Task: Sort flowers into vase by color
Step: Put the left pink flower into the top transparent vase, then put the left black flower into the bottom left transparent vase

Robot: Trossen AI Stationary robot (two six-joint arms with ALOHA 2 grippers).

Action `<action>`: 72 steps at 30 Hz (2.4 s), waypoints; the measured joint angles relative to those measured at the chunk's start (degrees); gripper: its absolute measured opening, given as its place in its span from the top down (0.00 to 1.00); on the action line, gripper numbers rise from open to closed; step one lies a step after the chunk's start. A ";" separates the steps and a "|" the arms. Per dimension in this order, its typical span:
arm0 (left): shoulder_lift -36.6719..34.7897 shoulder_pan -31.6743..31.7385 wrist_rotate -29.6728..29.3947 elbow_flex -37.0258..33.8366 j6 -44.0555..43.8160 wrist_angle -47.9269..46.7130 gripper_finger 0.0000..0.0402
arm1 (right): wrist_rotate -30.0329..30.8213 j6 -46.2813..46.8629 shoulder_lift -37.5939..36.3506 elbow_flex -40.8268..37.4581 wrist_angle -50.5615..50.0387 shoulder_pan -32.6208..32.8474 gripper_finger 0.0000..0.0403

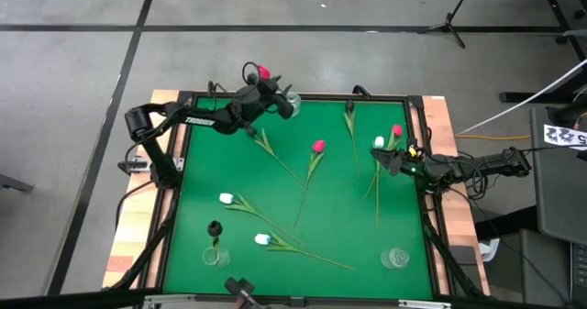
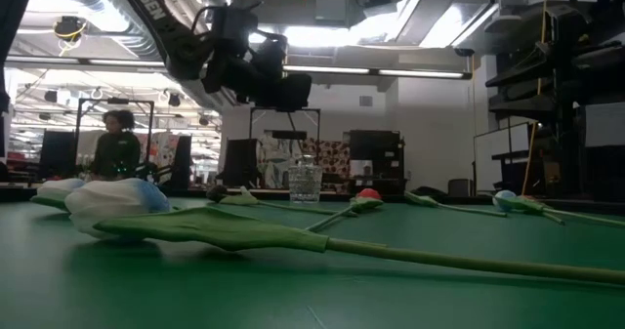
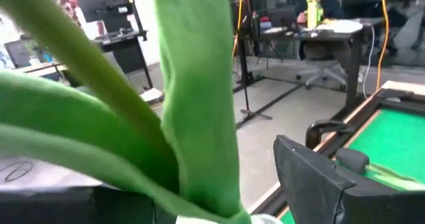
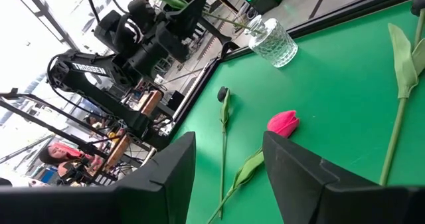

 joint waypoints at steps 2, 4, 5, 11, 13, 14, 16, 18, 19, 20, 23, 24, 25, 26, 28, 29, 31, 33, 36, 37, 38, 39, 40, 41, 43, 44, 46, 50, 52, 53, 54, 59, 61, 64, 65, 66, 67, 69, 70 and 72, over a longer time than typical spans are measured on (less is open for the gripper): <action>-0.99 -0.02 -0.08 0.00 -0.13 -2.32 0.47 | 0.01 -0.02 -0.01 0.00 0.00 -0.01 0.56; -1.98 -0.23 -0.14 0.00 -0.18 -4.84 0.47 | 0.01 -0.23 -0.02 0.00 0.00 0.00 0.56; -2.51 -0.31 -0.27 0.00 -0.22 -6.01 0.47 | 0.01 -0.57 0.00 0.00 0.00 -0.02 0.56; -5.35 -0.68 -3.55 0.00 -2.15 -14.94 0.47 | 0.03 -1.53 -0.01 0.00 0.00 -0.01 0.56; -6.03 -0.66 -3.82 0.00 -2.93 -17.56 0.47 | 0.03 -1.53 0.00 0.00 0.00 0.00 0.56; -6.41 -0.67 -3.93 0.00 -3.35 -18.85 0.47 | 0.03 -1.55 -0.02 0.00 0.00 -0.02 0.56; -7.18 -0.85 -4.13 0.00 -4.90 -21.29 0.47 | 0.05 -1.55 -0.02 0.00 0.00 -0.02 0.56; -8.24 -1.20 -4.14 0.00 -6.68 -24.09 0.47 | 0.05 -1.55 0.00 0.00 0.00 -0.02 0.56; -8.89 -1.39 -4.17 0.00 -7.68 -25.64 0.47 | 0.05 -1.55 -0.02 0.00 0.00 -0.02 0.56; -9.45 -1.61 -4.17 0.00 -8.53 -27.00 0.47 | 0.07 -1.55 -0.02 0.00 0.00 -0.02 0.56; -11.37 -2.50 -4.16 0.00 -11.51 -33.47 0.47 | 0.10 -1.74 -0.02 0.00 0.00 -0.02 0.56; -12.07 -2.84 -4.14 0.00 -12.53 -35.78 0.47 | 0.08 -2.08 0.00 0.00 0.00 -0.02 0.56; -12.91 -3.18 -4.11 0.00 -13.43 -38.51 0.47 | 0.09 -2.67 0.00 0.00 0.00 -0.02 0.56; -13.71 -3.53 -4.07 0.00 -14.41 -41.23 0.47 | 0.10 -2.93 0.00 0.00 0.00 0.00 0.56; -15.03 -4.21 -3.61 0.00 -17.33 -46.21 0.47 | 0.10 -2.99 -0.01 0.00 0.00 -0.02 0.56; -15.66 -4.53 -2.93 0.00 -18.84 -48.47 0.47 | 0.17 -2.99 0.00 0.00 0.00 0.00 0.56; -16.86 -5.10 -1.22 0.00 -21.91 -51.74 0.47 | 0.23 -3.00 -0.02 0.00 0.00 -0.01 0.56; -17.96 -5.74 0.81 0.00 -24.88 -54.36 0.47 | 0.22 -3.02 0.00 0.00 0.00 0.00 0.56; -18.72 -6.83 6.04 0.00 -26.97 -56.92 0.47 | 0.21 -3.02 0.00 0.00 0.00 0.00 0.56; -18.76 -7.26 8.43 0.00 -26.37 -56.79 0.47 | 0.21 -3.02 -0.01 0.00 0.00 -0.02 0.56; -18.76 -7.65 10.96 0.00 -25.25 -56.96 0.47 | 0.21 -3.02 -0.01 0.00 0.00 0.00 0.56; -18.76 -8.15 13.48 0.00 -23.87 -57.44 0.47 | 0.21 -3.02 -0.01 0.00 0.00 -0.01 0.56; -18.72 -8.75 15.48 0.00 -22.60 -57.64 0.47 | 0.18 -3.02 0.00 0.00 0.00 -0.02 0.56; -18.57 -9.48 16.98 0.00 -21.25 -57.51 0.47 | 0.18 -3.02 -0.02 0.00 0.00 -0.01 0.56; -18.33 -10.79 18.49 0.00 -18.14 -57.43 0.47 | 0.16 -3.02 0.00 0.00 0.00 0.00 0.56; -18.30 -11.29 19.45 0.00 -16.30 -57.51 0.47 | 0.16 -3.02 -0.02 0.00 0.00 -0.02 0.56; -18.32 -11.88 22.53 0.00 -12.03 -57.51 0.47 | 0.09 -3.02 0.00 0.00 -0.02 -0.02 0.56; -18.24 -12.09 26.23 0.00 -5.91 -58.13 0.47 | -0.06 -3.02 -0.01 -0.01 -0.01 -0.01 0.56; -17.72 -11.93 26.32 0.00 -3.35 -58.13 0.47 | -0.06 -3.02 -0.02 0.00 -0.02 -0.02 0.56; -17.31 -11.83 26.43 0.00 -2.12 -58.41 0.47 | -0.06 -3.02 -0.02 0.00 -0.02 0.00 0.56; -16.73 -11.80 26.92 0.00 -0.88 -58.52 0.47 | -0.05 -3.02 -0.01 0.00 -0.02 -0.01 0.56; -12.42 -11.82 31.12 0.62 2.49 -59.27 0.47 | -0.03 -3.02 -0.01 0.00 -0.02 -0.02 0.56; -10.19 -11.85 32.09 2.31 4.33 -60.15 0.47 | -0.03 -3.02 0.00 0.00 -0.02 0.00 0.56; -6.64 -11.80 32.30 5.95 8.59 -63.58 0.47 | -0.03 -3.02 0.00 -0.01 -0.02 0.00 0.56; -5.39 -11.70 32.31 7.22 10.05 -64.95 0.47 | -0.05 -3.02 -0.02 -0.02 -0.02 0.00 0.56; -4.08 -11.55 32.32 8.55 11.33 -66.83 0.47 | -0.12 -3.02 0.00 -0.02 -0.02 -0.02 0.56; -2.91 -11.45 32.33 9.73 12.28 -68.71 0.47 | -0.14 -3.02 0.00 -0.01 -0.02 -0.02 0.56; -0.76 -11.11 32.33 11.56 14.48 -71.31 0.47 | -0.22 -3.02 -0.01 0.00 -0.02 -0.02 0.56; 0.09 -10.99 32.33 12.10 15.86 -71.96 0.47 | -0.23 -3.03 0.00 0.00 -0.07 -0.02 0.56; 1.67 -10.63 32.33 12.52 18.86 -72.53 0.47 | -0.25 -3.03 0.00 0.00 -0.19 -0.01 0.56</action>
